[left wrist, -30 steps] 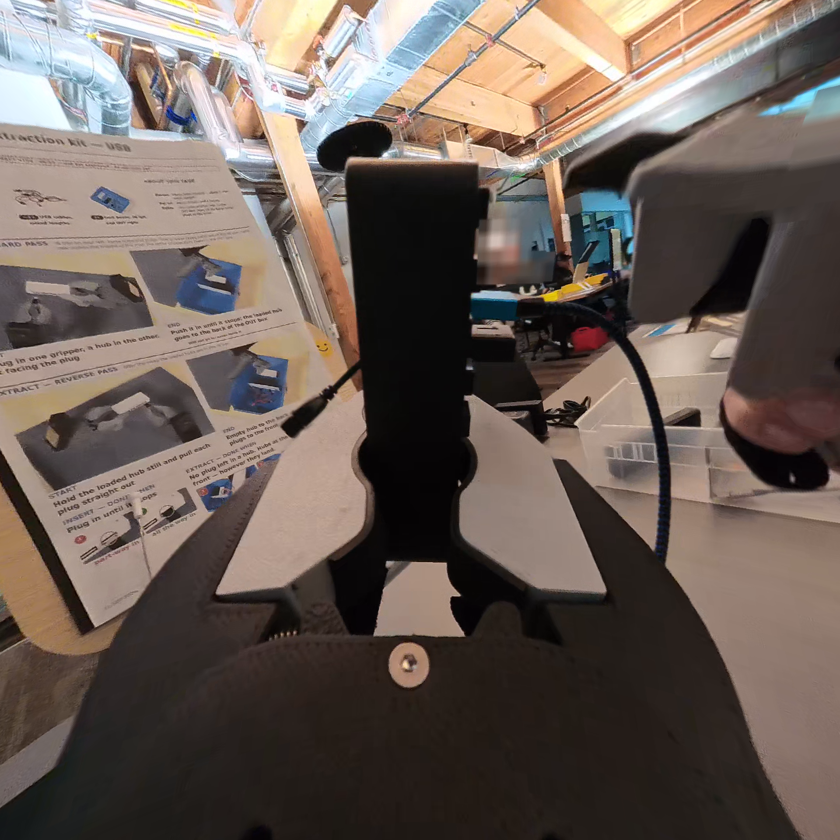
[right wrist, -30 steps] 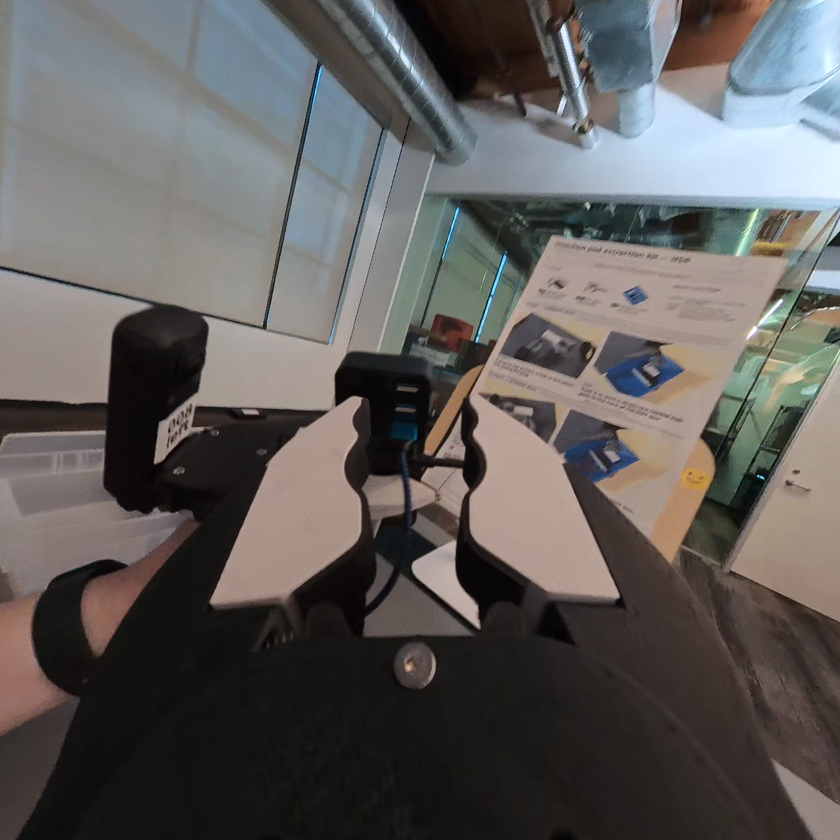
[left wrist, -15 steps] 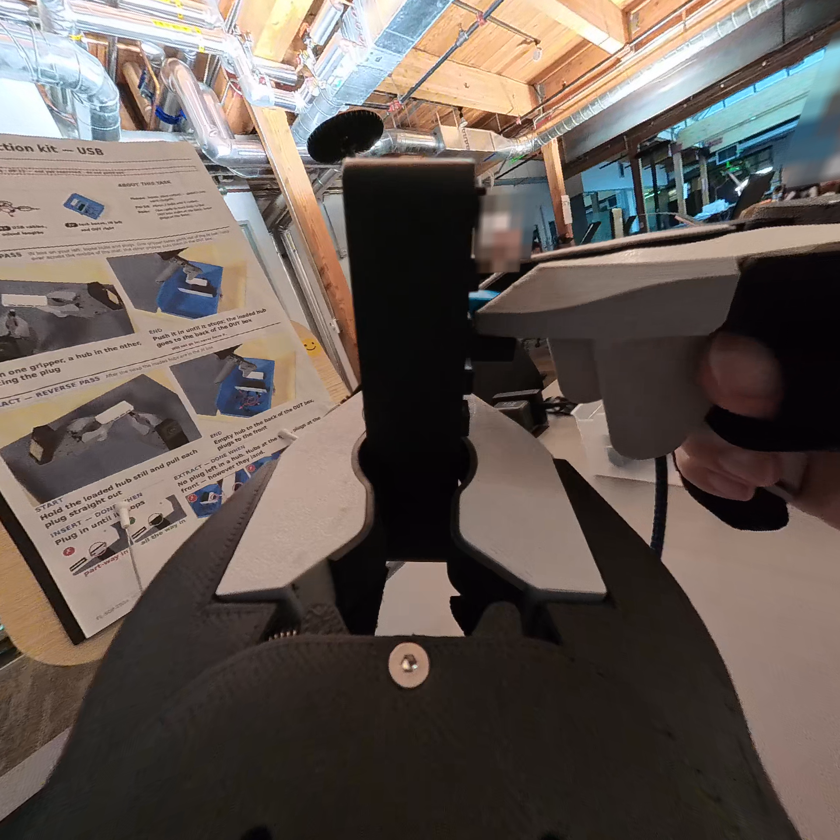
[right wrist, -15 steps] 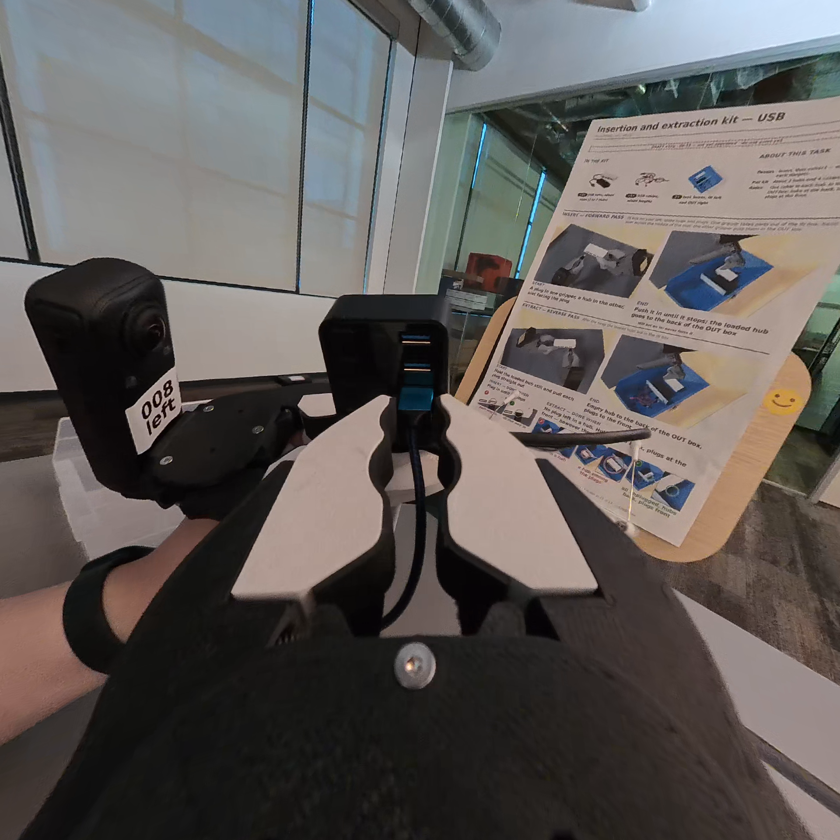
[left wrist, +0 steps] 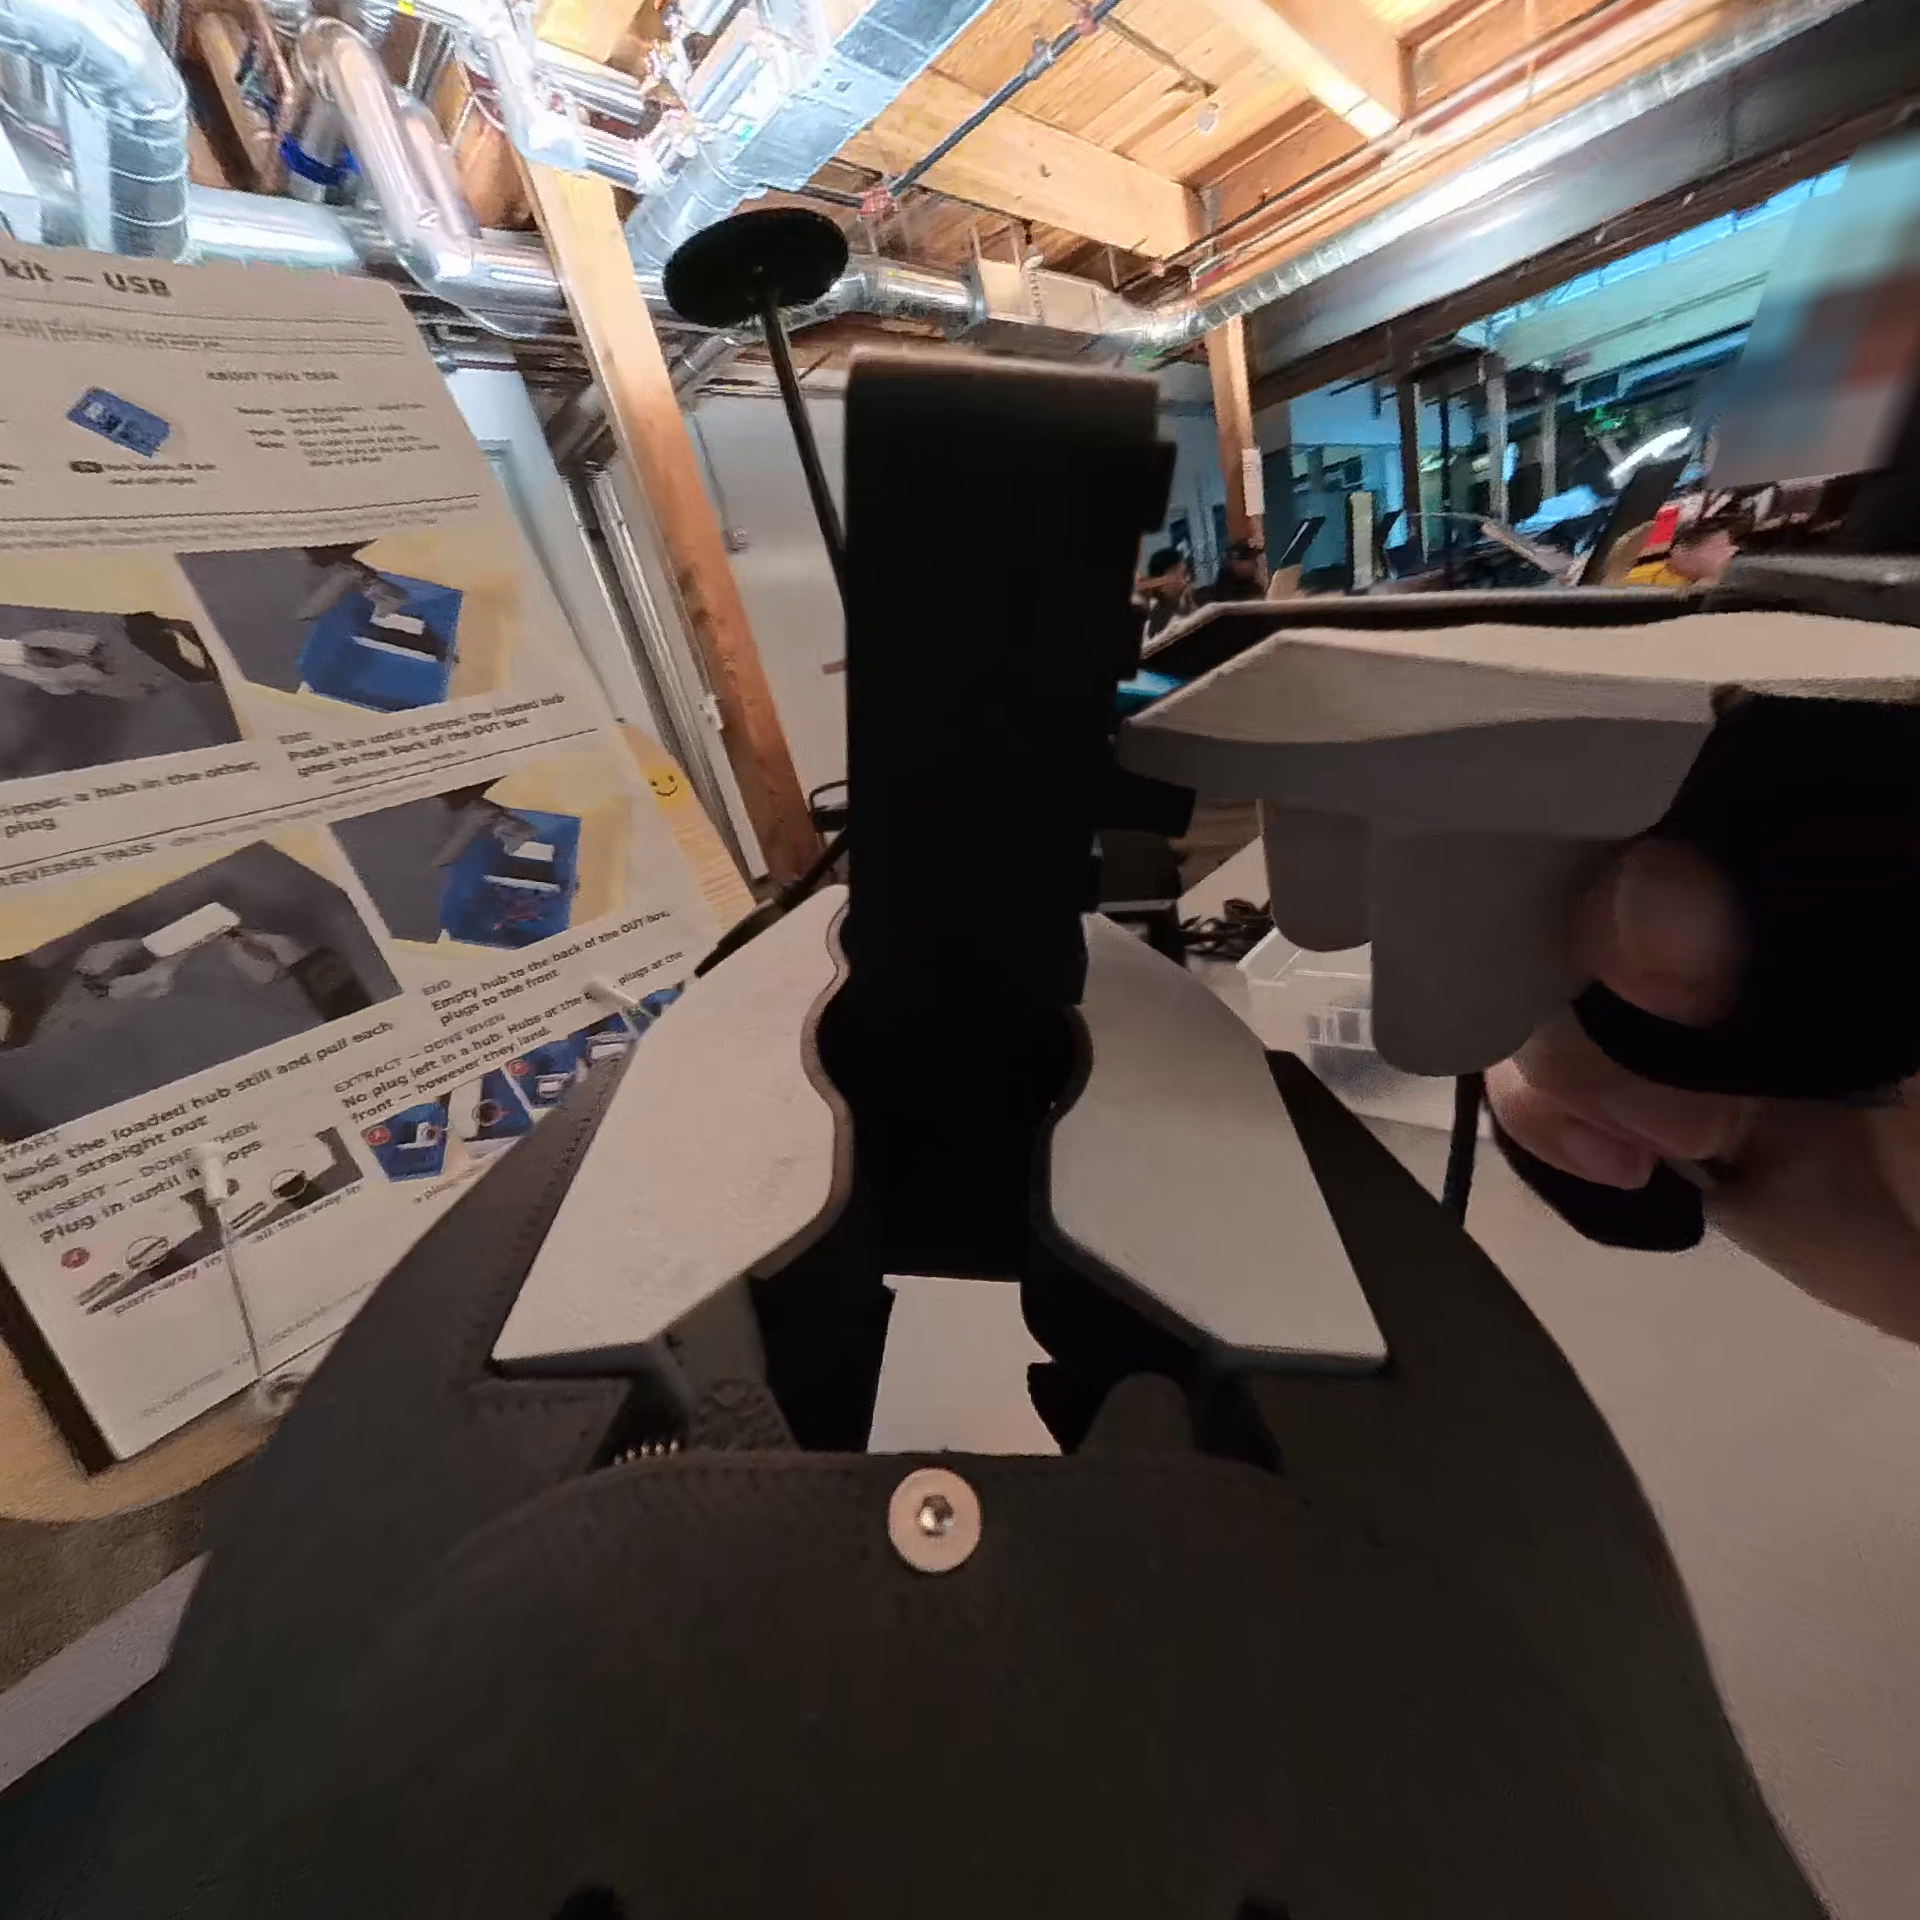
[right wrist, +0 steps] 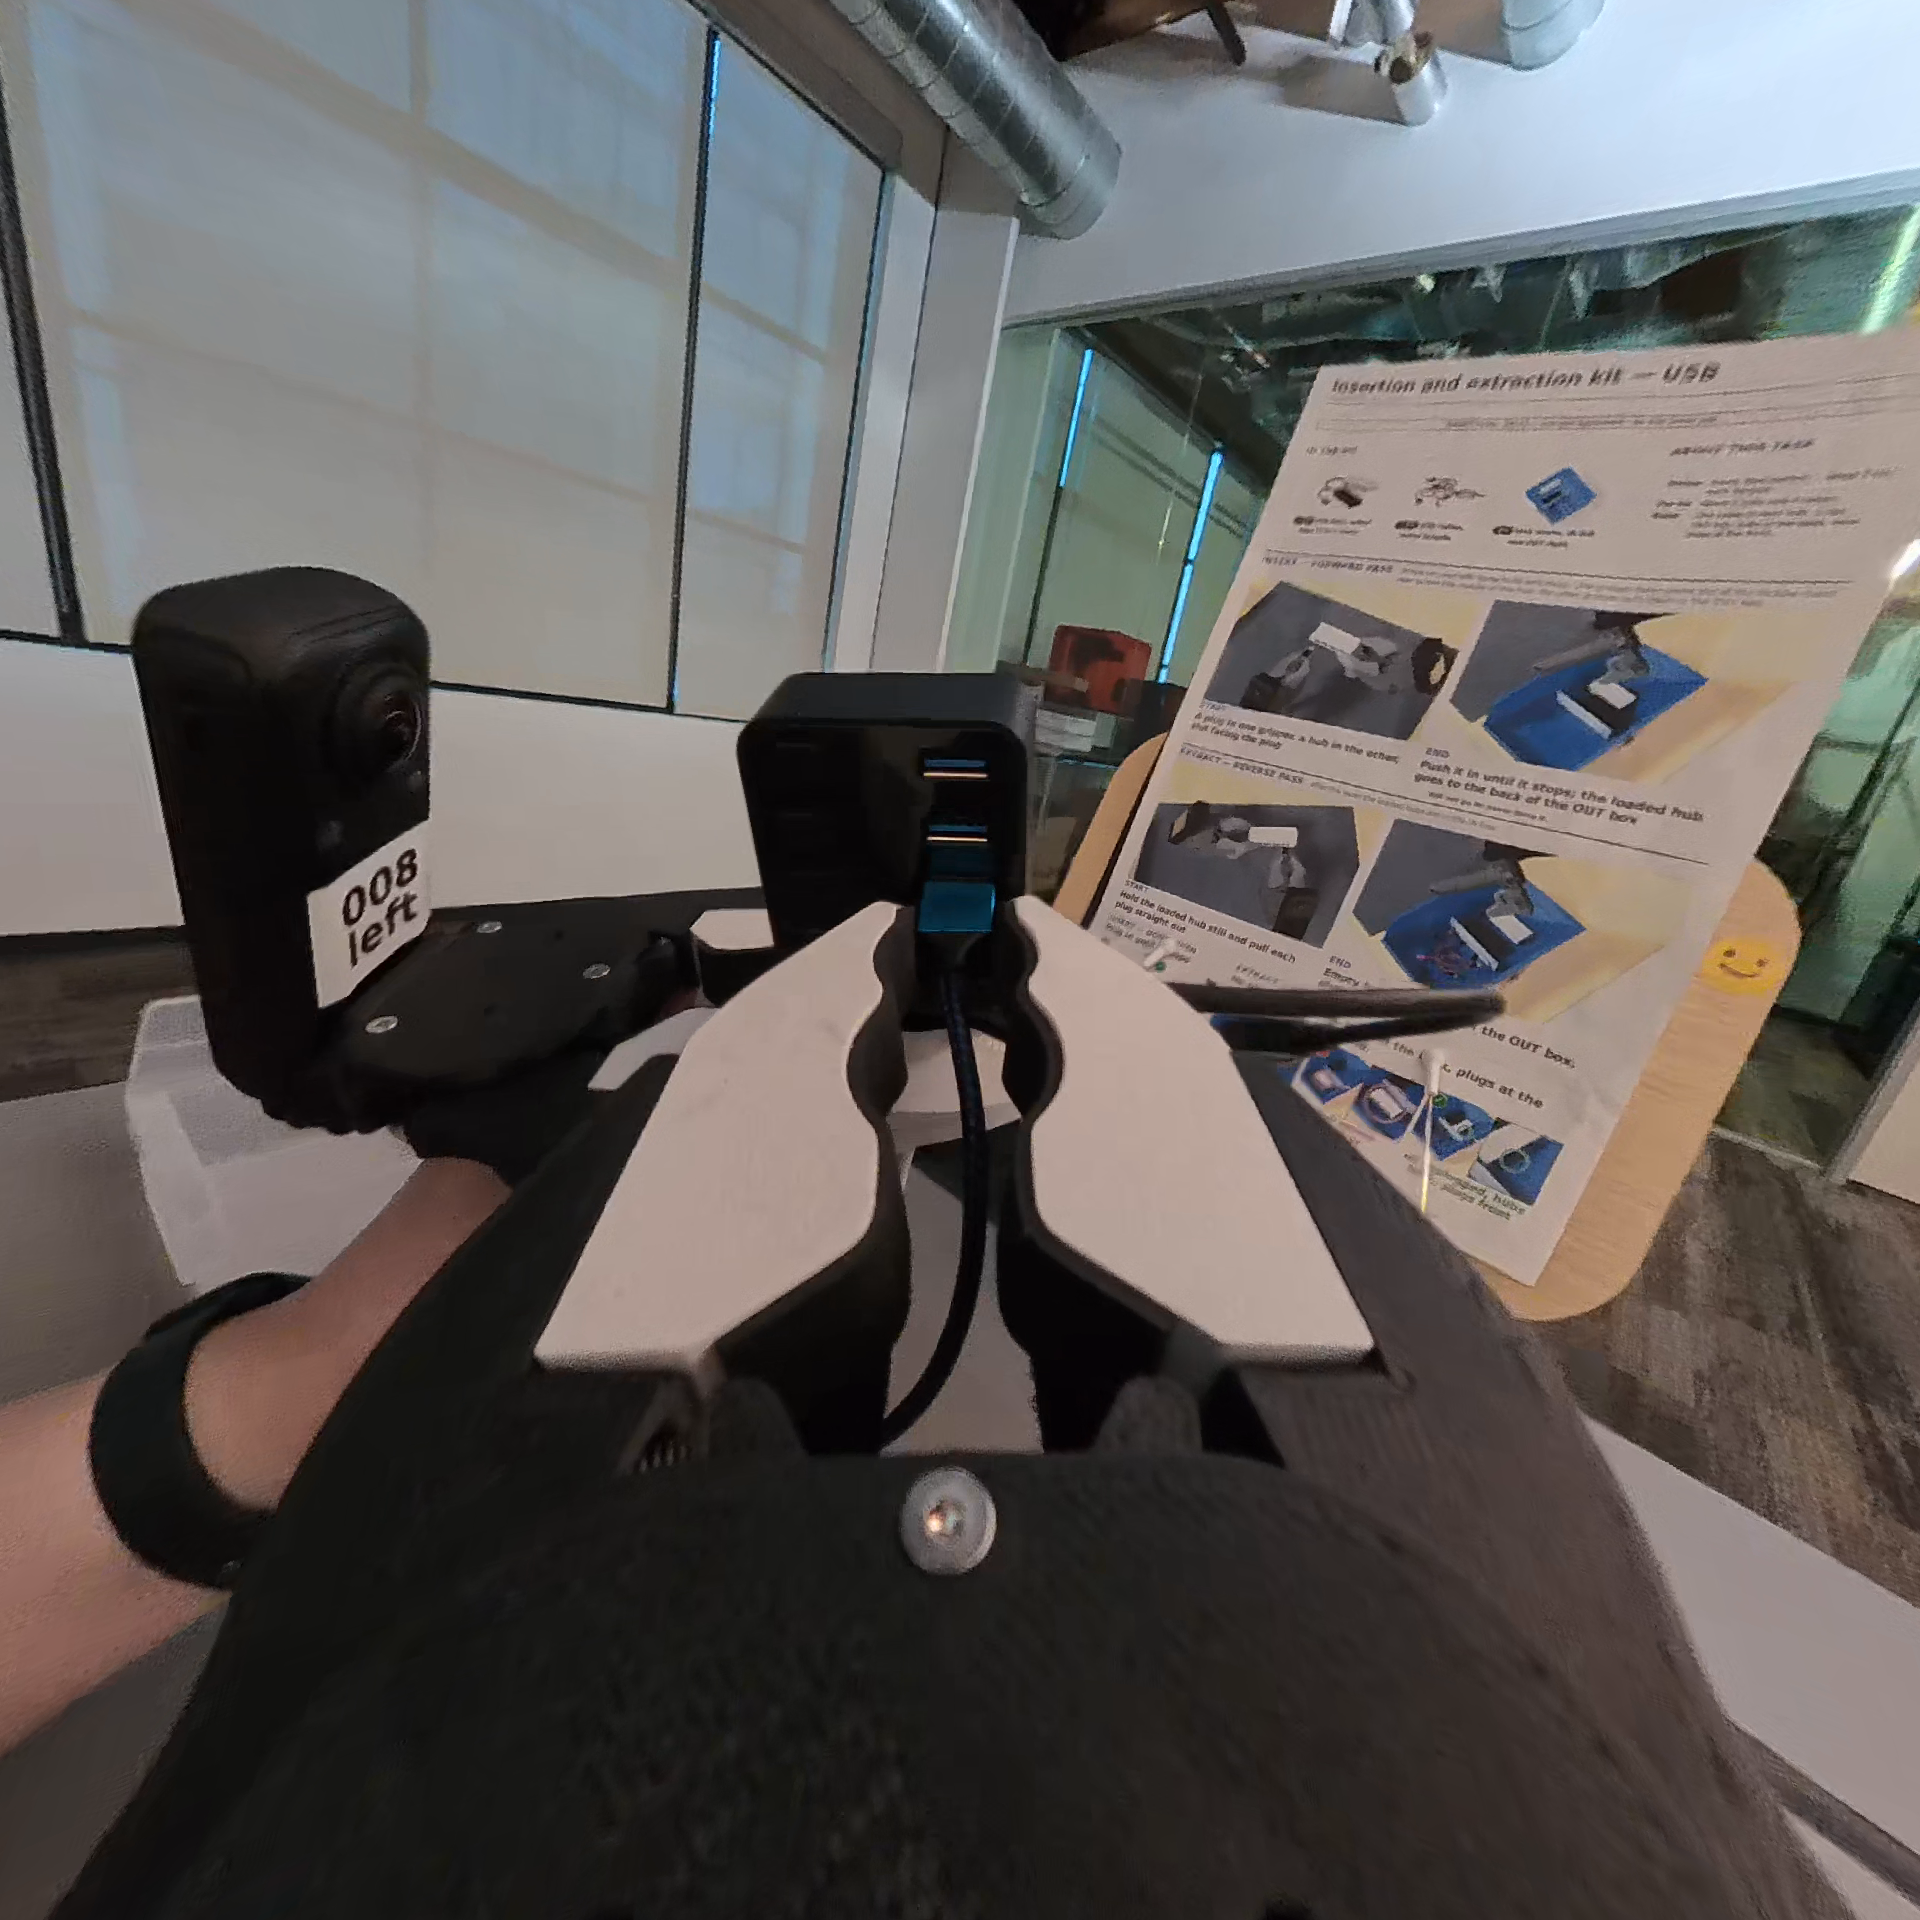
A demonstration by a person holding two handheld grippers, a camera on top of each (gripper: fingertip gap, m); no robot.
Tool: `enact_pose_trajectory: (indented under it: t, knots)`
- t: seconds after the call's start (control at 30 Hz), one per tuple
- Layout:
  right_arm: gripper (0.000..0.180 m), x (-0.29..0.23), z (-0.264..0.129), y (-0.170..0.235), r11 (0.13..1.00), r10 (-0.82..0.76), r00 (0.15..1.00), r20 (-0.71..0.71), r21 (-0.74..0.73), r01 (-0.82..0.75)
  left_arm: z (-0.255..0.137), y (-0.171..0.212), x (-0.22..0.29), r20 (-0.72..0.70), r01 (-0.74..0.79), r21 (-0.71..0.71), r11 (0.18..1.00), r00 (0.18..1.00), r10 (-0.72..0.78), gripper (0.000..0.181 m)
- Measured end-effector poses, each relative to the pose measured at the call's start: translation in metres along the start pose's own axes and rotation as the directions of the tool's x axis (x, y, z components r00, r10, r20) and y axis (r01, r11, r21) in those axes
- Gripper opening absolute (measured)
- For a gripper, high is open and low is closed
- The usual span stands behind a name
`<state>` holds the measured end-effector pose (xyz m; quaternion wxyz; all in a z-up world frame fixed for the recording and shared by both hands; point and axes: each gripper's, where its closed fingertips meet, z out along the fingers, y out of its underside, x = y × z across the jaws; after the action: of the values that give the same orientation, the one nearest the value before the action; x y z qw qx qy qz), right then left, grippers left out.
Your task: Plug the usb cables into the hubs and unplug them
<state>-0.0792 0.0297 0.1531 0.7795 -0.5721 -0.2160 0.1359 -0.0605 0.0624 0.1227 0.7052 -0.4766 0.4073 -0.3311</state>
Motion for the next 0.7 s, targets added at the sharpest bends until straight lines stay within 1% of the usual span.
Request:
enact_pose_trajectory:
  t: [0.1,0.2,0.27,0.3,0.33,0.37,0.4,0.43,0.47,0.5,0.53,0.6,0.67,0.7]
  knots:
    - [0.015,0.004,-0.001,0.001,0.999,0.04,0.999,-0.01,-0.012,-0.04,0.001,0.001,-0.002,0.047,-0.036,-0.038,0.999,0.998,0.038,0.029]
    - [0.014,0.002,0.0,0.001,0.999,-0.026,0.999,-0.029,-0.026,0.026,0.001,0.0,-0.003,0.037,-0.035,-0.028,0.999,0.999,0.036,0.029]
    - [0.014,0.0,-0.001,-0.001,1.0,-0.015,1.0,0.002,-0.019,0.015,-0.001,-0.002,-0.006,0.042,-0.021,-0.027,0.999,0.999,0.022,0.029]
    - [0.014,0.0,-0.001,-0.001,1.0,0.017,1.0,0.025,-0.012,-0.017,-0.003,-0.002,-0.016,0.086,0.02,-0.024,0.999,0.996,-0.018,0.029]
    - [0.014,0.001,-0.004,-0.004,0.999,0.048,0.998,0.03,0.007,-0.049,-0.009,-0.001,-0.034,0.13,0.122,-0.004,0.993,0.984,-0.12,0.029]
    - [0.014,0.004,-0.007,-0.007,0.999,0.051,0.999,0.012,0.017,-0.052,-0.016,-0.002,-0.051,0.122,0.236,0.036,0.971,0.963,-0.239,0.029]
    - [0.014,0.007,-0.009,-0.009,1.0,0.026,1.0,-0.009,0.015,-0.026,-0.025,-0.006,-0.065,0.09,0.299,0.087,0.95,0.947,-0.307,0.028]
    - [0.014,0.006,-0.011,-0.011,1.0,-0.003,1.0,-0.011,0.015,0.003,-0.035,-0.012,-0.074,0.06,0.306,0.131,0.943,0.947,-0.316,0.028]
    - [0.014,0.006,-0.011,-0.012,1.0,-0.018,1.0,-0.001,-0.001,0.018,-0.044,-0.016,-0.084,0.068,0.284,0.142,0.948,0.953,-0.296,0.028]
    - [0.014,0.004,-0.009,-0.008,0.999,-0.015,0.999,0.03,-0.043,0.016,-0.052,-0.018,-0.092,0.098,0.247,0.126,0.961,0.961,-0.259,0.028]
    - [0.014,-0.002,-0.006,-0.003,0.996,-0.001,0.994,0.106,-0.085,0.01,-0.059,-0.021,-0.097,0.125,0.203,0.101,0.974,0.969,-0.215,0.029]
    - [0.014,-0.006,-0.002,0.018,0.977,0.065,0.976,0.209,-0.211,-0.02,-0.069,-0.032,-0.1,0.129,0.153,0.087,0.984,0.978,-0.164,0.032]
    - [0.014,-0.025,-0.004,0.051,0.933,0.138,0.91,0.39,-0.359,0.012,-0.077,-0.047,-0.095,0.089,0.172,0.12,0.978,0.979,-0.183,0.029]
    - [0.014,-0.031,-0.005,0.063,0.924,0.167,0.879,0.447,-0.381,0.018,-0.08,-0.053,-0.092,0.067,0.189,0.135,0.973,0.978,-0.199,0.029]
